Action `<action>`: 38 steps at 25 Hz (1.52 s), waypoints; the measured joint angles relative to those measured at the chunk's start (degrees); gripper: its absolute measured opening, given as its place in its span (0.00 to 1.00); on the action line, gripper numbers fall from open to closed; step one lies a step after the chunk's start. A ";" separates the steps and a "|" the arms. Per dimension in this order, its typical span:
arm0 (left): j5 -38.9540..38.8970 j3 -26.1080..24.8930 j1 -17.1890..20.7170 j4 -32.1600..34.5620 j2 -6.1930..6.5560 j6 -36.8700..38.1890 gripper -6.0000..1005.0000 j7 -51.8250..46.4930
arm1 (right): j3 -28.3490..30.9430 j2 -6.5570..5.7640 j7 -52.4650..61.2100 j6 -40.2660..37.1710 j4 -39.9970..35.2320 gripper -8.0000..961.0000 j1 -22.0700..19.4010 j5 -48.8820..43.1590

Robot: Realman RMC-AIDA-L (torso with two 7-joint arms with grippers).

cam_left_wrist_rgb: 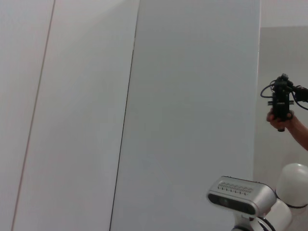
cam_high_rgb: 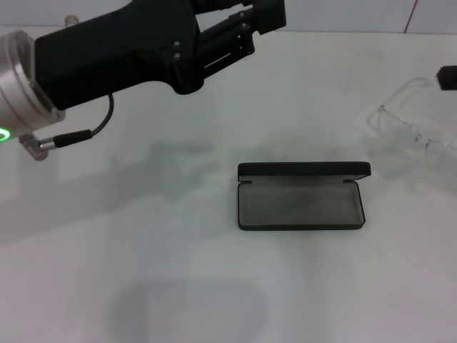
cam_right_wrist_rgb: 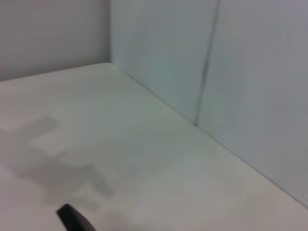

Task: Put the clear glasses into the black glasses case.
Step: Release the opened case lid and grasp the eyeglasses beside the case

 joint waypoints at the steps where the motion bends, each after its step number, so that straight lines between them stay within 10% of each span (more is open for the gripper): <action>1: 0.00 0.00 -0.34 -0.34 0.01 0.01 0.35 0.00 | 0.64 -0.08 0.33 -0.17 0.22 0.02 0.32 -0.54; 7: -0.11 -0.42 -1.72 -1.78 0.00 0.01 0.35 0.02 | 1.10 -0.19 7.12 -0.87 2.73 0.03 8.80 -19.39; 18: -0.42 -0.50 -5.39 -7.45 -0.09 -0.18 0.35 1.49 | -1.01 -0.53 7.78 -0.40 27.87 0.46 25.32 -34.97; 24: -0.47 -0.81 -5.73 -8.30 -0.02 -0.62 0.35 2.82 | -1.28 -0.22 7.20 2.46 30.87 0.67 27.15 -37.94; 38: -0.42 -2.07 -8.46 -11.76 -0.02 -0.71 0.35 3.21 | -2.23 -0.54 6.21 8.84 40.99 0.69 28.92 -38.25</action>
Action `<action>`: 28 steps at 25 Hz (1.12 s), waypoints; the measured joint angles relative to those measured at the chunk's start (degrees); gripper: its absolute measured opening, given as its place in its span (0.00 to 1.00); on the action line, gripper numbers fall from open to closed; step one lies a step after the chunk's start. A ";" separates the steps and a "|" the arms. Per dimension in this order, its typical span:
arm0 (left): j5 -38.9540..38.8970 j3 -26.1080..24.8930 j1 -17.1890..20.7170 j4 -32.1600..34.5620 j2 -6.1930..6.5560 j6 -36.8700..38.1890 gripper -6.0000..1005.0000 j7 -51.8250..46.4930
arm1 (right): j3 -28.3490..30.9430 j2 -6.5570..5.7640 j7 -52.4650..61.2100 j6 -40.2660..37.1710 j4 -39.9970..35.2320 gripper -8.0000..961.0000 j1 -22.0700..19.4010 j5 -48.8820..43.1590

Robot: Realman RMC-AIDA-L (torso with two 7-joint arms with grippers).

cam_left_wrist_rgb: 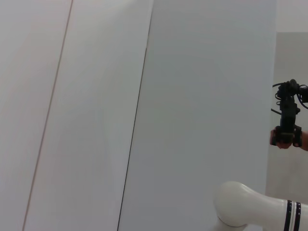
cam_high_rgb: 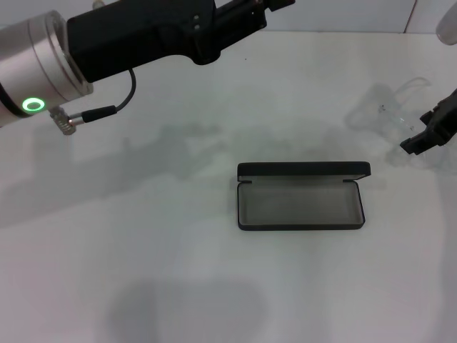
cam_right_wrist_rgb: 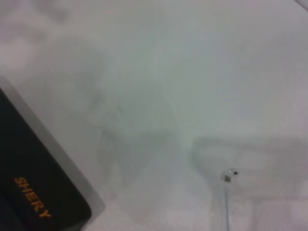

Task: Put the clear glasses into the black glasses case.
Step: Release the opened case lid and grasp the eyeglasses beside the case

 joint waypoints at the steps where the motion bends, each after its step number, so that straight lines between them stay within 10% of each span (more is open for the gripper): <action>1: 0.04 -0.04 -0.05 -0.10 0.00 0.00 0.35 0.00 | -0.07 -0.03 0.00 0.33 0.09 0.69 -0.08 -0.01; 16: -0.11 -0.11 -0.51 -1.59 0.00 -0.10 0.34 0.51 | -0.31 -0.09 -0.45 4.24 5.06 0.59 0.73 -0.20; 28: -0.17 -0.10 -0.52 -1.60 0.00 -0.08 0.34 0.63 | -0.39 -0.17 -0.19 4.74 5.53 0.27 0.86 -0.21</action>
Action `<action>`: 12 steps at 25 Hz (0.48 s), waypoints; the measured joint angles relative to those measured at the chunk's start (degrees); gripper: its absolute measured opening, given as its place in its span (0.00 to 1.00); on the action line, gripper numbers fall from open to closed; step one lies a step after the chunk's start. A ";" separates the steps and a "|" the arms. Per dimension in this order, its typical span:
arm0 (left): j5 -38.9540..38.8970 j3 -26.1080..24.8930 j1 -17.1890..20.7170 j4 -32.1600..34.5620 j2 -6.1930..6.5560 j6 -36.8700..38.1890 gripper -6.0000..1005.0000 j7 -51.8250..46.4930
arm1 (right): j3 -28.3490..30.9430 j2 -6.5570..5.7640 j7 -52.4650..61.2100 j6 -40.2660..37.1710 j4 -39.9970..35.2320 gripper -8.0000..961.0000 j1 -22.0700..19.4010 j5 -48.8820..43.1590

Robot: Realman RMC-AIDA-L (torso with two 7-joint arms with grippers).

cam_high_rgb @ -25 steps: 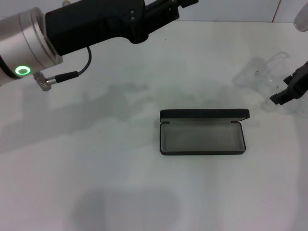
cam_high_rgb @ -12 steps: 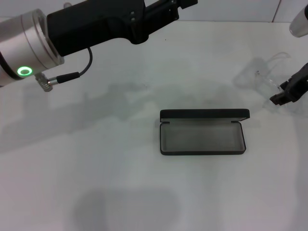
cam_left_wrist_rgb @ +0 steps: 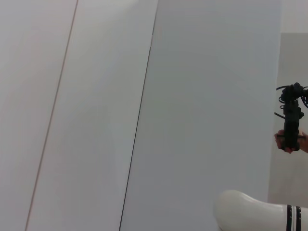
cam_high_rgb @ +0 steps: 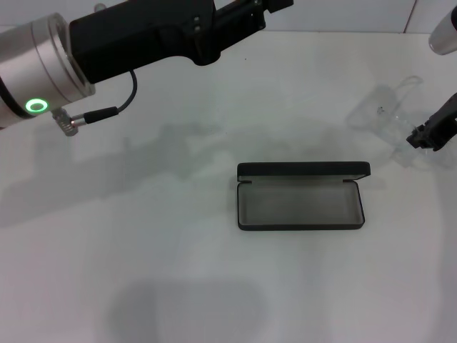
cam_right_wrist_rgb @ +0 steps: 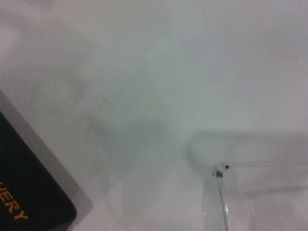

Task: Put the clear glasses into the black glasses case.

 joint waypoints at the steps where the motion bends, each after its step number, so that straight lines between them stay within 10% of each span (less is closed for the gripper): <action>1: 0.00 0.00 0.00 0.00 0.00 0.00 0.34 0.00 | 0.00 -0.01 0.02 0.02 0.14 0.24 0.03 -0.02; 12: -0.75 -0.92 -0.08 0.12 0.00 0.53 0.34 0.19 | 3.79 0.61 2.04 -7.89 -15.62 0.12 -5.15 1.52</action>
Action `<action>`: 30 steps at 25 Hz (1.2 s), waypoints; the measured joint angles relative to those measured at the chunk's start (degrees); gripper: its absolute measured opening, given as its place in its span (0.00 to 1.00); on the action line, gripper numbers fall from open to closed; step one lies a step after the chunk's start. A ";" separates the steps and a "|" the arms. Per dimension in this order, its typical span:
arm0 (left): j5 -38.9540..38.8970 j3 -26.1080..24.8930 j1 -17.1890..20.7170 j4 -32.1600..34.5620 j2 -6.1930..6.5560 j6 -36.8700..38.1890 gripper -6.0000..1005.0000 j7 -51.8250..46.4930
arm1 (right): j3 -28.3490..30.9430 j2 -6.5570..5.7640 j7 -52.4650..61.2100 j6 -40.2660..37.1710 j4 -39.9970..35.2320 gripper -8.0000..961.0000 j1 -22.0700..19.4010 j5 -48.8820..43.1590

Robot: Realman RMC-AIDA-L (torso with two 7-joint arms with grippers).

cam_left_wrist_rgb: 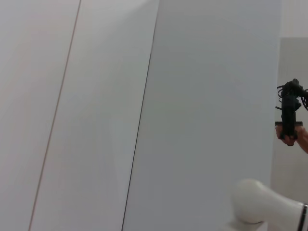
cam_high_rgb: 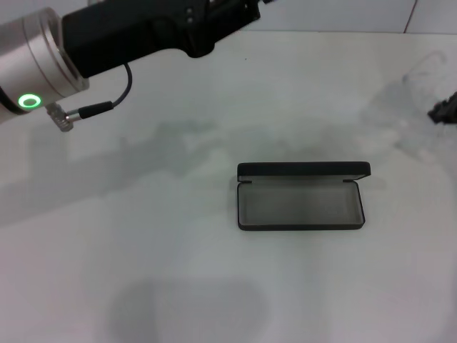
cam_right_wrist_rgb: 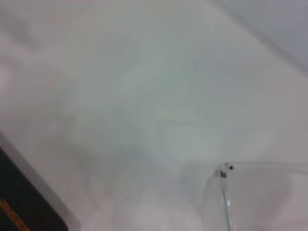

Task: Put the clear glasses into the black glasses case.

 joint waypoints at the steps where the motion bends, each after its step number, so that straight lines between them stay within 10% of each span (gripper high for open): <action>1: -0.13 -0.11 -0.09 0.03 0.00 0.02 0.34 0.14 | 0.81 0.07 0.28 -1.74 -4.19 0.12 -1.51 1.80; 8: -0.62 -0.19 -0.33 0.17 0.11 0.32 0.34 1.20 | 2.31 -0.11 -6.37 -6.56 -25.66 0.12 -16.65 29.06; 14: -0.73 0.05 -1.18 0.34 0.06 3.59 0.34 2.53 | -4.22 0.18 -25.16 -8.26 -23.87 0.12 -26.18 58.21; 30: -2.39 3.19 -10.10 -9.56 0.03 6.11 0.12 7.12 | -13.40 0.28 -40.53 -15.87 -3.88 0.11 -20.04 71.61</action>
